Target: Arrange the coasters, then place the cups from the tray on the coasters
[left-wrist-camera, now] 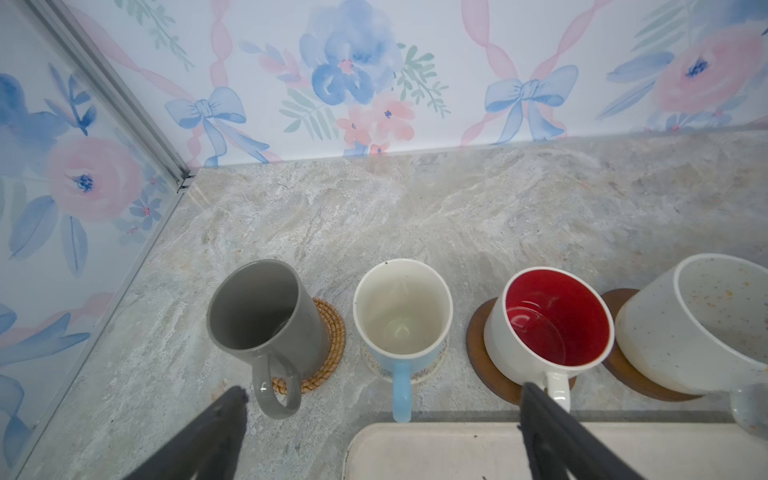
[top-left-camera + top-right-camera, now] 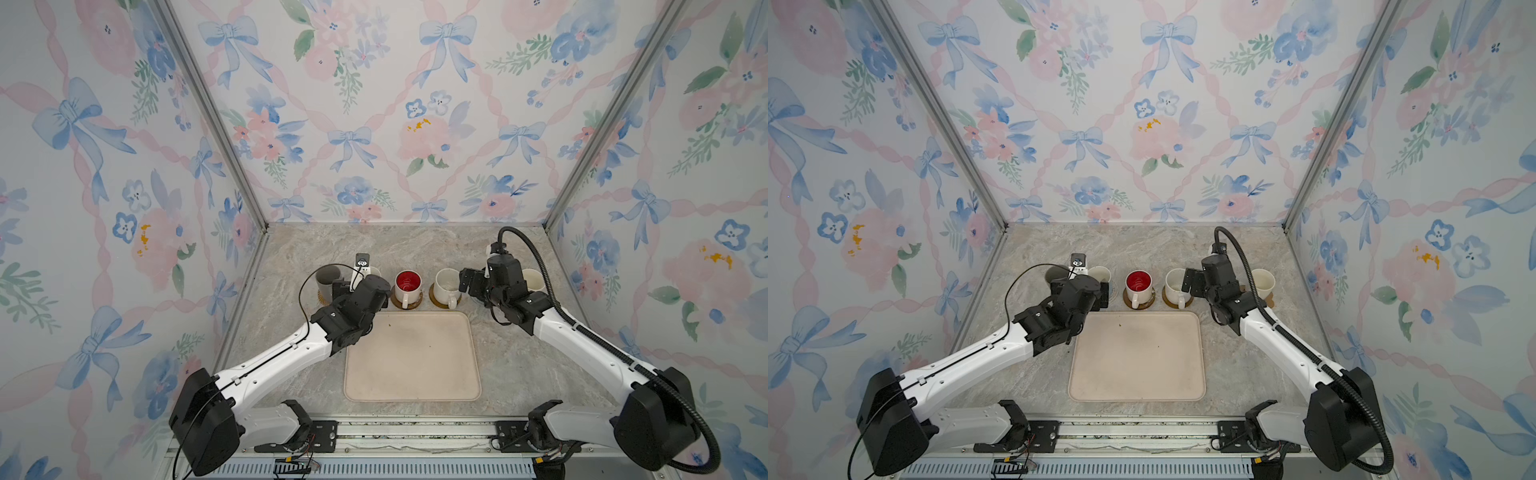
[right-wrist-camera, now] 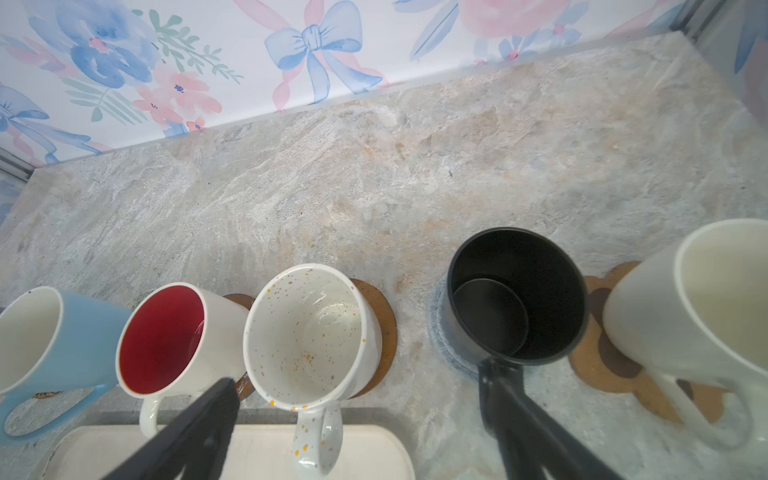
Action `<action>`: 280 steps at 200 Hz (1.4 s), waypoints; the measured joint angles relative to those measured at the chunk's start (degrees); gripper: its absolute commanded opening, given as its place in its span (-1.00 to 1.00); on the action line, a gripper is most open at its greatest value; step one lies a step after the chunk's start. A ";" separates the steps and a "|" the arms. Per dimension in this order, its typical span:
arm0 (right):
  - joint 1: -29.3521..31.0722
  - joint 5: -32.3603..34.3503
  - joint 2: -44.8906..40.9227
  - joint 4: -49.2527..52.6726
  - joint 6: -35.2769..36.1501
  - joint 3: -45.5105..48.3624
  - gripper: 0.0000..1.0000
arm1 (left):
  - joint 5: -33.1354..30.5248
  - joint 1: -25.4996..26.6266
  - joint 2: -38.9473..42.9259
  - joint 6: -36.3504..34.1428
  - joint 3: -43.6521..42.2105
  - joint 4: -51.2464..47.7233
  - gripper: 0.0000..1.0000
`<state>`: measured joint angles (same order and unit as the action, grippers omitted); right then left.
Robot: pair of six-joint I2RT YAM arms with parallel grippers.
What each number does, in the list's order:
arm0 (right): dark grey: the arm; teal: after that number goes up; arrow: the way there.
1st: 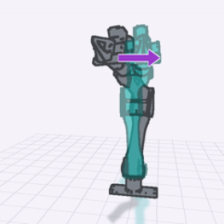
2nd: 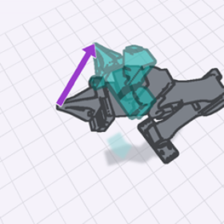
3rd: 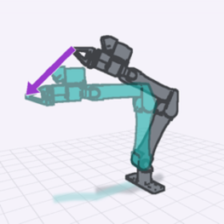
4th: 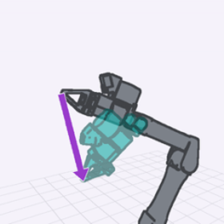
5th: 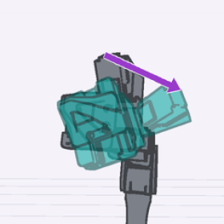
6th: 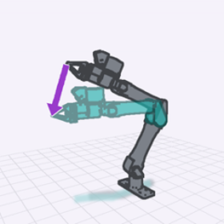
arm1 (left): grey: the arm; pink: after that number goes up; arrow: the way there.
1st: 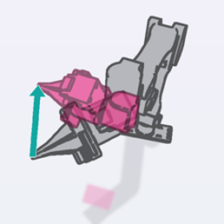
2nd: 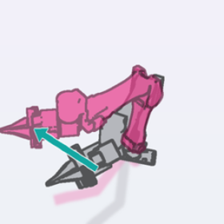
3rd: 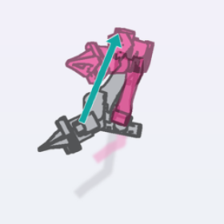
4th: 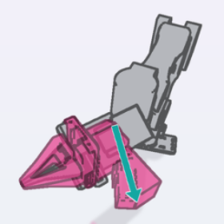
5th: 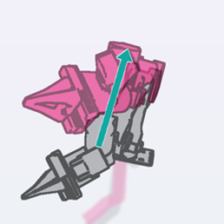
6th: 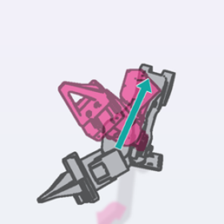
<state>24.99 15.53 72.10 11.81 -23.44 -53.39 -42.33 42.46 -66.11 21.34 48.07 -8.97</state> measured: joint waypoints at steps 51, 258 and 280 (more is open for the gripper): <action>-5.35 3.78 -2.89 -2.19 8.41 4.37 0.94 | 0.07 -9.86 9.38 -9.90 -18.03 20.11 0.96; -20.94 -8.52 3.98 -39.23 18.21 25.16 0.94 | 10.69 -29.94 -3.69 -19.67 -38.47 64.50 0.96; -20.94 -8.74 4.42 -40.13 18.58 25.18 0.94 | 11.34 -30.14 -5.60 -19.91 -38.91 66.45 0.96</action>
<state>4.05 6.79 76.51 -28.32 -4.86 -28.21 -30.98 12.32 -71.70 1.43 9.17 57.47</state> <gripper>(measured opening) 0.969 0.979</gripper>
